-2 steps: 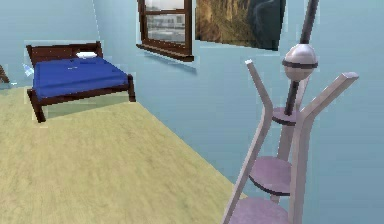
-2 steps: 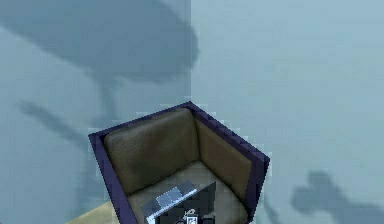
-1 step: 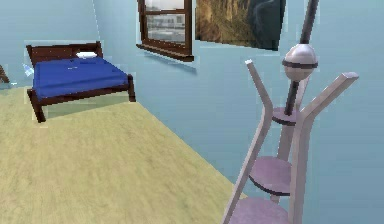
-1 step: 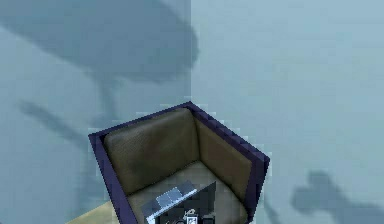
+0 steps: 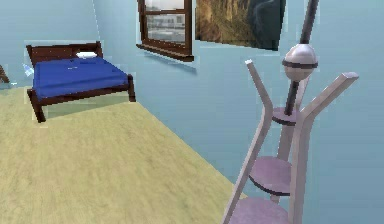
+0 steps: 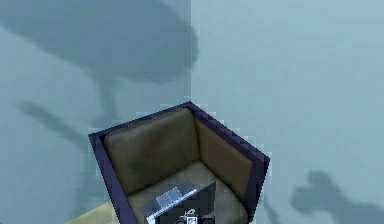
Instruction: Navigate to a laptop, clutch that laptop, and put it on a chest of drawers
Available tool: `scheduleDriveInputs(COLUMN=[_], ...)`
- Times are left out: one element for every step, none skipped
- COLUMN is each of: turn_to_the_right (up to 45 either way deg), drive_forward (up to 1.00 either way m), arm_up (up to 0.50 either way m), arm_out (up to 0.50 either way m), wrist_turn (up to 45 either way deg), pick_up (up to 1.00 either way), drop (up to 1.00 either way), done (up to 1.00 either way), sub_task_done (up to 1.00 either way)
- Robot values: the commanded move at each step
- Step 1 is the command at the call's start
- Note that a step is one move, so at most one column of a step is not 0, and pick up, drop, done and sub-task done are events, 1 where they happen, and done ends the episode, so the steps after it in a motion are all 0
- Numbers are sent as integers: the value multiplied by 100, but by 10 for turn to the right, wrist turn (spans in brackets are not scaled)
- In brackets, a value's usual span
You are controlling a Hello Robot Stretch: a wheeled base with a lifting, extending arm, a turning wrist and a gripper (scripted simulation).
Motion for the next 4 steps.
scheduleDriveInputs(turn_to_the_right=[0, 0, 0, 0], drive_forward=[0, 0, 0, 0], arm_up=[0, 0, -30, 0], arm_out=[0, 0, 0, 0], wrist_turn=[450, 60, 0, 0], pick_up=[0, 0, 0, 100], drop=[0, 0, 0, 0], done=[0, 0, 0, 0], sub_task_done=[0, 0, 0, 0])
